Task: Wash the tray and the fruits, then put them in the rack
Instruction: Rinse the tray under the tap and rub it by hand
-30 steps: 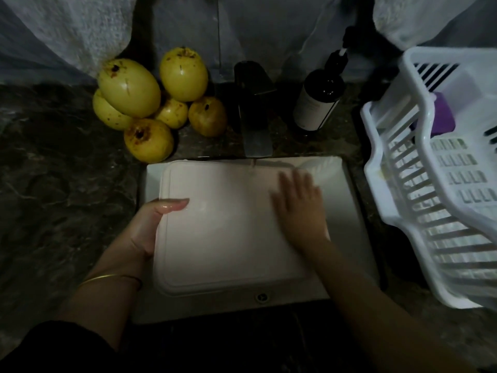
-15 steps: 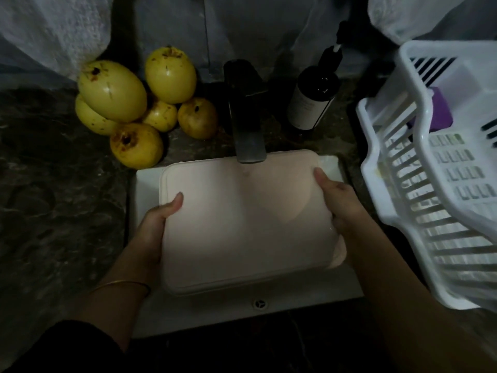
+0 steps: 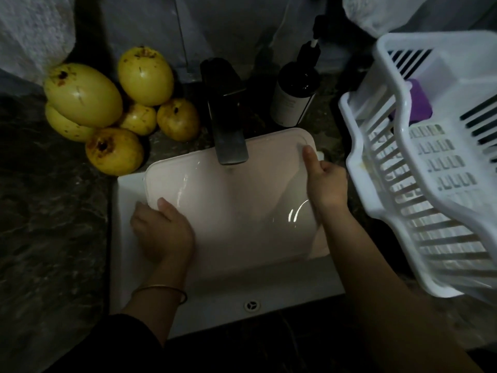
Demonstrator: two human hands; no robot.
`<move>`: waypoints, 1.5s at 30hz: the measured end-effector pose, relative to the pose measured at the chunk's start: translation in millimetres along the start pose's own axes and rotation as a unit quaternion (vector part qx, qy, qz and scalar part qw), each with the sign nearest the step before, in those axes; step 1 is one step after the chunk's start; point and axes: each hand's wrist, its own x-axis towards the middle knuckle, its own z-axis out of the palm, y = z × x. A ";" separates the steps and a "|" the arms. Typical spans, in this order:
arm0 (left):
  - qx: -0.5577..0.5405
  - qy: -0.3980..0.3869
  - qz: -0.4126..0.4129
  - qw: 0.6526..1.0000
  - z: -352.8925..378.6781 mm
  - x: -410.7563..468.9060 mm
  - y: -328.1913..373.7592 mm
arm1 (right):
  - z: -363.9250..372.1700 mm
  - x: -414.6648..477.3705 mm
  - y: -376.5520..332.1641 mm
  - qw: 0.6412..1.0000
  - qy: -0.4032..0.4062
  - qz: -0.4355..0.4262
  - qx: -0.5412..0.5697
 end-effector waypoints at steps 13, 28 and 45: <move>0.156 -0.096 0.502 0.846 19.0 -37.0 30.5 | -2.7 -5.4 -2.3 0.999 0.001 0.026 -0.026; 0.168 -0.026 0.494 0.853 14.3 -33.0 74.5 | -0.6 -12.4 -5.7 1.000 -0.009 -0.004 0.020; 0.149 -0.022 0.183 0.972 -2.0 19.7 68.1 | 3.3 -17.2 7.1 0.998 -0.045 -0.029 0.024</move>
